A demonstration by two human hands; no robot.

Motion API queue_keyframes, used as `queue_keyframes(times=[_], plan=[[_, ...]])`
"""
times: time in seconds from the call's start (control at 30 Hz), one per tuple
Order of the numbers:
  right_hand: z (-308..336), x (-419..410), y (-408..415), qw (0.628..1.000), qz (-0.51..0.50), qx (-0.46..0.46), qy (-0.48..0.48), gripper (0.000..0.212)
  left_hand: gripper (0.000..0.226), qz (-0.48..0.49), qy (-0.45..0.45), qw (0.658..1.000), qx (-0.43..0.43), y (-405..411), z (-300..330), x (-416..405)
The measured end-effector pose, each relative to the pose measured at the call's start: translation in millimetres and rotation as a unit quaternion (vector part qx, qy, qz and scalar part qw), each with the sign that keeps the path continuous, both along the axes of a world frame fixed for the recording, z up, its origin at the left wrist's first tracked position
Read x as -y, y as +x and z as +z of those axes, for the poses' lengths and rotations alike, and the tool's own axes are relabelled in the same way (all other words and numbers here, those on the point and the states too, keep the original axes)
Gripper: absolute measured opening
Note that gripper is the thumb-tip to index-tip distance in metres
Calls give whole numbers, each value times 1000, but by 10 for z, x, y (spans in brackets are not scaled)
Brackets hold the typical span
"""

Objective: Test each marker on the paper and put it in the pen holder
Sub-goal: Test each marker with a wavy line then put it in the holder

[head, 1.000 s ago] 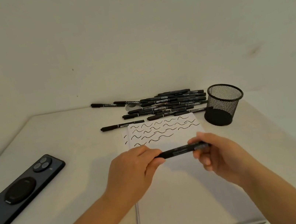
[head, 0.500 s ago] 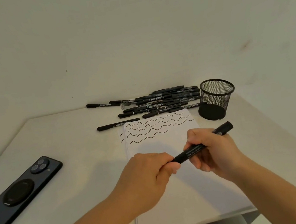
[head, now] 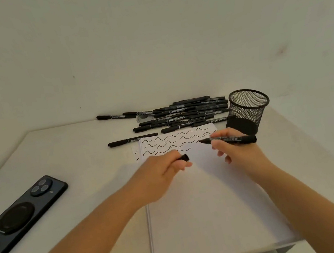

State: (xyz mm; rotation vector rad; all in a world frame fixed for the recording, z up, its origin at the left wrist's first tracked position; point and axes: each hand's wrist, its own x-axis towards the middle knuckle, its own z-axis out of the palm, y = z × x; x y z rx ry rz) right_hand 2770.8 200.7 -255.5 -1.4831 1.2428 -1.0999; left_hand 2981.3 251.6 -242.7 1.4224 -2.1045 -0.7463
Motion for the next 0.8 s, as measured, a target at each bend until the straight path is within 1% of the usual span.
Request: queue_keyframes(times=[0.03,0.1,0.2,0.27,0.33,0.43,0.47,0.57,0.7,0.8], plan=[[-20,46,18,1000,-21,3,1,11,20,-4,-10,999,40,-38,-67,49],[-38,125,48,999,-49,10,-2,12,30,-3,-23,996,90,-62,-176,118],[-62,247,111,997,-72,11,18,4,32,-12,-44,994,98,-22,-286,135],[-67,342,163,996,-84,-6,32,8,34,-14,-56,993,102,14,-328,127],[-82,426,239,995,-94,-3,41,11,34,-12,-62,992,112,20,-336,135],[-157,498,326,992,-115,-40,19,17,32,0,-108,979,174,-39,-313,205],[-184,507,333,991,-124,-56,6,18,31,8,-127,975,180,-52,-312,227],[-233,517,323,990,-112,-88,-21,14,28,15,-159,974,158,-54,-337,264],[-237,502,355,990,-44,-130,-34,11,32,2,-142,981,135,-25,-371,270],[-237,506,335,986,-74,-146,-39,14,40,3,-131,982,135,-17,-363,273]])
